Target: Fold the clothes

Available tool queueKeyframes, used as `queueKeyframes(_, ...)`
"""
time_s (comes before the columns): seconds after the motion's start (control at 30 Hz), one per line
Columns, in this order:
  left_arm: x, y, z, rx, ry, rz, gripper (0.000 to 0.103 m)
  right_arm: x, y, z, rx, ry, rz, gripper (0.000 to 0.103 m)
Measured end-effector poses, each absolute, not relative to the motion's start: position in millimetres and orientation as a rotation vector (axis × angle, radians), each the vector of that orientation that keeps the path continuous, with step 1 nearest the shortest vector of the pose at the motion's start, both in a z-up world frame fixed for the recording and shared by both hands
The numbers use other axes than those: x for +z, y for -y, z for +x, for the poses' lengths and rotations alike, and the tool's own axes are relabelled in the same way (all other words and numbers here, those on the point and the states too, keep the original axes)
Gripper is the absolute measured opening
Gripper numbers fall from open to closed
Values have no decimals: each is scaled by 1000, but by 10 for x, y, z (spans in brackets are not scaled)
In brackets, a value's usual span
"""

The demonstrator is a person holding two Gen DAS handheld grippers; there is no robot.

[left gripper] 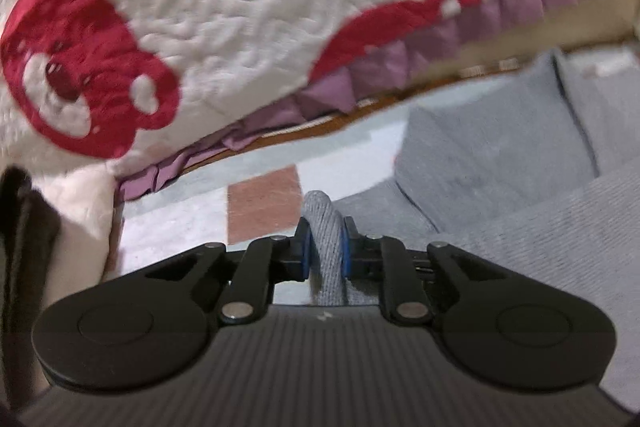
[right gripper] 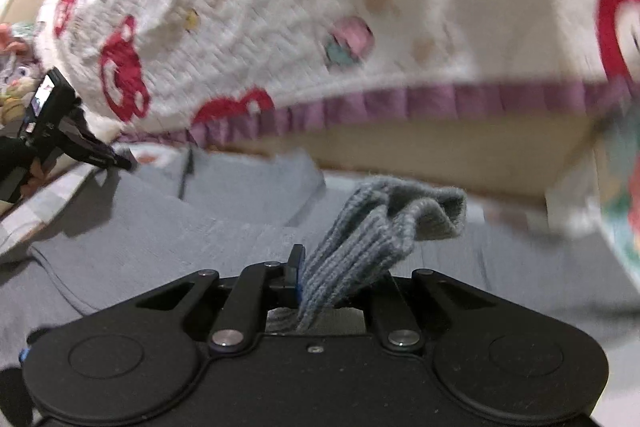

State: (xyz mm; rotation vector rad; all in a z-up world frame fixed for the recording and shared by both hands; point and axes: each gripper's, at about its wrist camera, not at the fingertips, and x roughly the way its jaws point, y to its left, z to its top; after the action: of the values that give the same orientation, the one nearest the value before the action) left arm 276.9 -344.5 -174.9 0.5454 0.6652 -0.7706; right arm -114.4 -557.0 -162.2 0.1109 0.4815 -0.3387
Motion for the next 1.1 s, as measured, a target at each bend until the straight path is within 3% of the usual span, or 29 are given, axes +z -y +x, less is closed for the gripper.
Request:
queueKeyframes(0.17, -1801, 3313, 3030, -726, -733, 450, 14, -1648, 5781, -727, -346, -493, 67, 12)
queueKeyframes(0.3, -1913, 3236, 3184, -670, -811, 334, 16, -1982, 6068, -400, -399, -615, 103, 15)
queueKeyframes(0.4, -1863, 3174, 3183, -628, -803, 251, 24, -2163, 6201, -390, -465, -673, 138, 31)
queueKeyframes(0.43, -1759, 3141, 3150, -634, -761, 232, 23, -2179, 6209, -467, -508, -661, 133, 42)
queueKeyframes(0.5, -1551, 3076, 3085, -646, -677, 193, 22, -2165, 6253, -668, -583, -643, 124, 49)
queueKeyframes(0.57, -1355, 3041, 3020, -677, -624, 163, 27, -2119, 6350, -911, -631, -623, 127, 49)
queueKeyframes(0.77, -1176, 3605, 2468, -894, -704, 260, 41, -1991, 6775, -1693, -749, -591, 161, 51)
queueKeyframes(0.97, -1326, 4534, 1552, -1122, -769, 328, 44, -1983, 6929, -1923, -684, -630, 125, 49)
queueKeyframes(1.0, -1393, 4672, 1387, -1154, -782, 350, 44, -1996, 6914, -1923, -651, -648, 108, 39)
queueKeyframes(1.03, -1460, 4809, 1222, -1185, -794, 372, 44, -2024, 6894, -1916, -623, -681, 84, 15)
queueKeyframes(1.1, -1588, 5066, 908, -1235, -808, 418, 44, -2098, 6851, -1882, -582, -764, 20, 10)
